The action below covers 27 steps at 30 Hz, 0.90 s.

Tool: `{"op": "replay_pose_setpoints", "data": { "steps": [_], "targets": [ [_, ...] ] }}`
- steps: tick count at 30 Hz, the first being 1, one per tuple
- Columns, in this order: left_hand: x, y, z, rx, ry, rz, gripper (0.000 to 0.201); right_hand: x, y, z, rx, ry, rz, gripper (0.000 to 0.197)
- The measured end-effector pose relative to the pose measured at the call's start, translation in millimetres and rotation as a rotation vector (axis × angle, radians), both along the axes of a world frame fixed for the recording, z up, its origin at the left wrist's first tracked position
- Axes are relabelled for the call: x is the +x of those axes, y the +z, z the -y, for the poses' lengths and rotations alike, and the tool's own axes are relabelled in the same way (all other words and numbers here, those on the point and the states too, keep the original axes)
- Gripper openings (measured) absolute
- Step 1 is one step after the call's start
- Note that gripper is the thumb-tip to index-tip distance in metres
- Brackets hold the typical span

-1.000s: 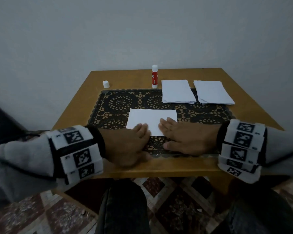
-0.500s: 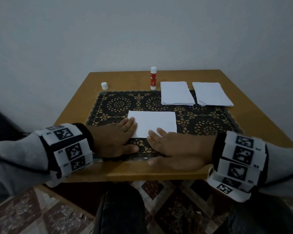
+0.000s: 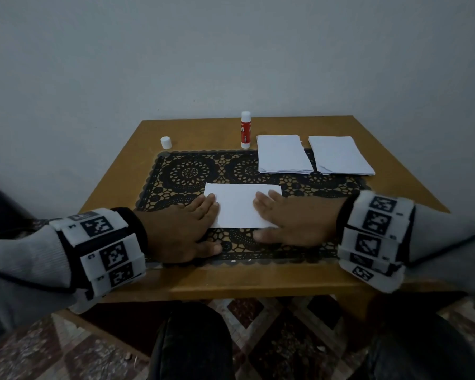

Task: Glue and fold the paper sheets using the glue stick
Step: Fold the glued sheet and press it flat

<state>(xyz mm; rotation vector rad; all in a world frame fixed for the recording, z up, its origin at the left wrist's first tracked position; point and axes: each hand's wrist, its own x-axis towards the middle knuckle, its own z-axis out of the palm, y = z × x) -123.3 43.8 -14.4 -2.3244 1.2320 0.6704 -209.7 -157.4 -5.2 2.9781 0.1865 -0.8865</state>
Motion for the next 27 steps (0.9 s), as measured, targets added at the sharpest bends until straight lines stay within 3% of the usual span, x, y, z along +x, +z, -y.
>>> {"op": "replay_pose_setpoints", "data": {
  "steps": [3,9,14,20,27],
  "targets": [
    [-1.5,1.7,0.5,0.007,0.008,-0.003,0.086,13.0,-1.9,-1.7,-0.023,-0.032,0.022,0.081],
    [-2.4,0.7,0.4,-0.002,-0.001,0.014,0.086,3.6,-4.9,-16.3,-0.025,0.082,-0.02,0.082],
    [-4.2,2.5,1.7,-0.004,0.004,0.014,0.086,35.9,-3.9,1.1,-0.053,-0.065,0.066,0.074],
    [-2.5,2.9,2.6,-0.014,0.043,-0.013,0.087,31.5,-13.7,-4.3,-0.034,0.036,0.049,0.081],
    [-9.6,7.2,35.1,-0.095,0.066,-0.079,0.077,33.7,-10.4,9.6,-0.066,-0.033,0.052,0.091]
  ]
}}
